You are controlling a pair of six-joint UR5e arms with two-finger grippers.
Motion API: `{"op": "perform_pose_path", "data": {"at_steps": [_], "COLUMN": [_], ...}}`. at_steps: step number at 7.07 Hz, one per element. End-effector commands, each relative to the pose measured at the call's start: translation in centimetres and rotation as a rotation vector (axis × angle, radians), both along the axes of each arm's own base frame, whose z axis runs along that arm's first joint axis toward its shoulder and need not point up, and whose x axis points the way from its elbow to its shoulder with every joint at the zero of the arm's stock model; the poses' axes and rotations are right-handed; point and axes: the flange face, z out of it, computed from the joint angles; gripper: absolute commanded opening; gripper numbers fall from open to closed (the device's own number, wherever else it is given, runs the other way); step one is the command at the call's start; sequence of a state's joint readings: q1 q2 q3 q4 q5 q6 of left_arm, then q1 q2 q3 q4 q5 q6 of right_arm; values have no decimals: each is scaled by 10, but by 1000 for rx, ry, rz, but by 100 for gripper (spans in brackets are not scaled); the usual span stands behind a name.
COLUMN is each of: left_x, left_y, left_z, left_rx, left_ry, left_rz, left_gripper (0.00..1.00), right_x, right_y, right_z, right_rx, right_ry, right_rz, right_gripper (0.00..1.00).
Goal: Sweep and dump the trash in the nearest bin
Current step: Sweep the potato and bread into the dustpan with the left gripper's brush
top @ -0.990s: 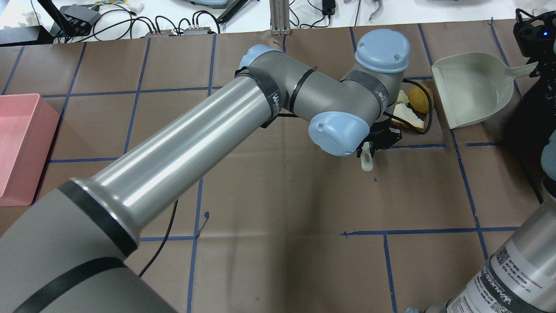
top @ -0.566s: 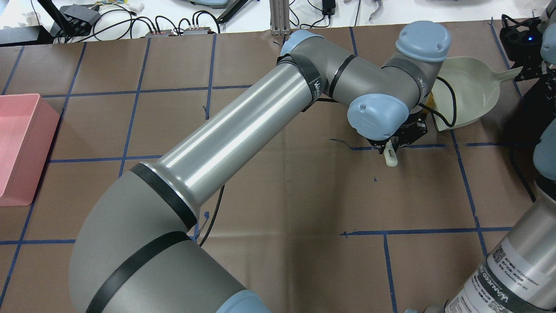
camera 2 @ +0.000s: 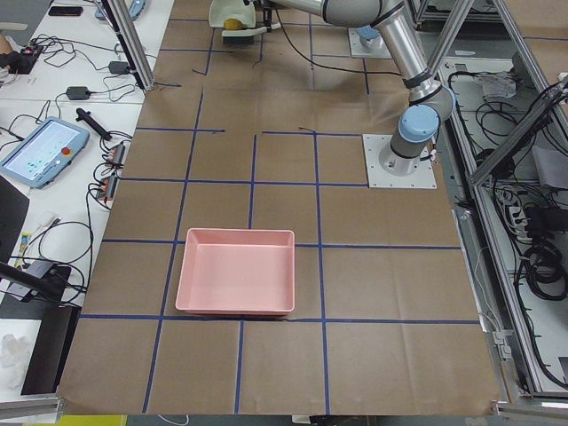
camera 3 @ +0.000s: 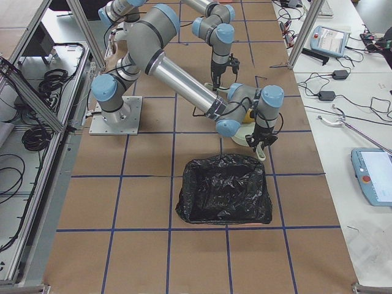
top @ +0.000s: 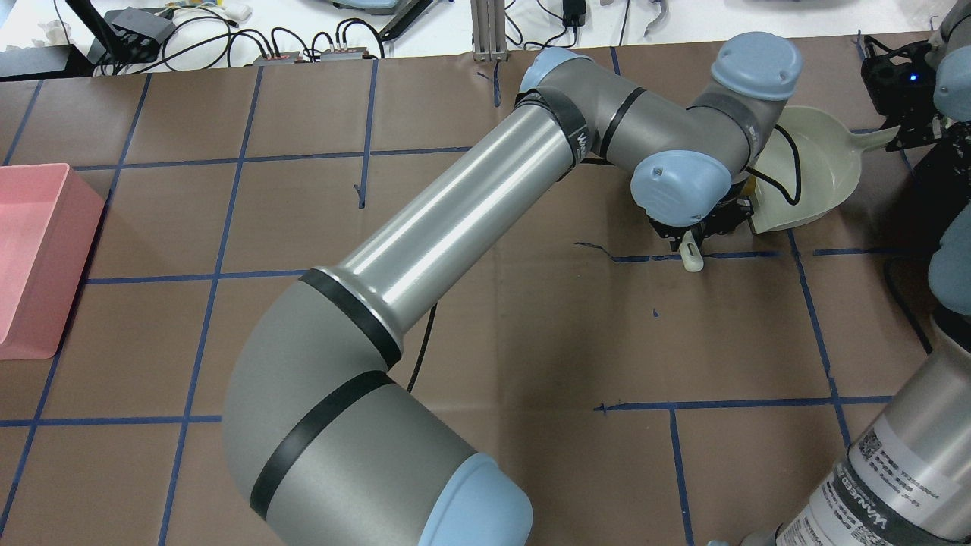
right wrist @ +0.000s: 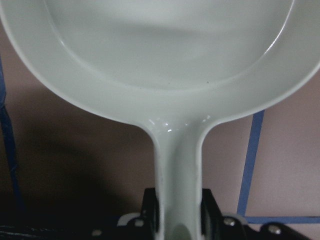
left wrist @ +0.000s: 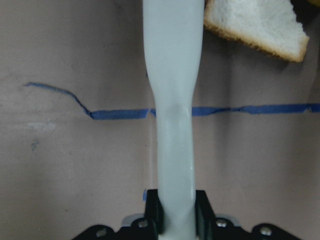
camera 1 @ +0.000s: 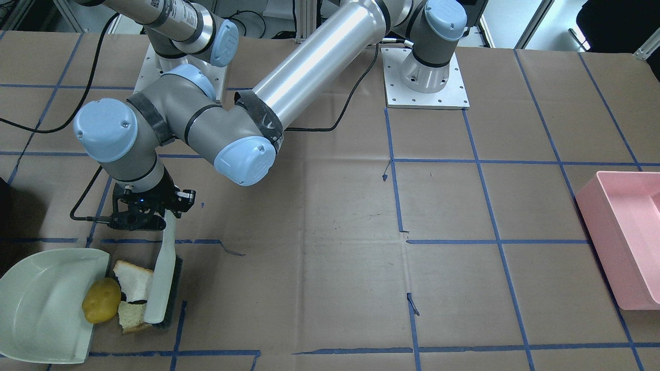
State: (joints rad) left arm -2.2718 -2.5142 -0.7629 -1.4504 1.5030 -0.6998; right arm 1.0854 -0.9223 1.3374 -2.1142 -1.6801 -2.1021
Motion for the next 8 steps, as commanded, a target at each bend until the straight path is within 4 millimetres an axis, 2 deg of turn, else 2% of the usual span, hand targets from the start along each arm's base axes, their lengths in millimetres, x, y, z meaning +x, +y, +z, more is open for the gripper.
{"op": "perform_pose_path", "data": {"at_steps": [1, 3, 5, 8], "left_x": [-2, 0, -4, -33], "left_y": [-9, -8, -7, 5], "left_z": [-10, -11, -23, -20], "left_rx": [-23, -11, 8, -6], "left_ry": [-41, -60, -69, -28], "left_rz": [17, 70, 96, 61], "left_gripper": [0, 0, 0, 0], "right_x": [2, 2, 2, 2], "right_y": [1, 0, 0, 1], "right_z": [0, 0, 0, 0], "right_rx": [-2, -5, -4, -2], "right_ry": [-10, -8, -9, -10], "right_rz": [1, 1, 1, 1], "right_gripper": [0, 0, 0, 0]}}
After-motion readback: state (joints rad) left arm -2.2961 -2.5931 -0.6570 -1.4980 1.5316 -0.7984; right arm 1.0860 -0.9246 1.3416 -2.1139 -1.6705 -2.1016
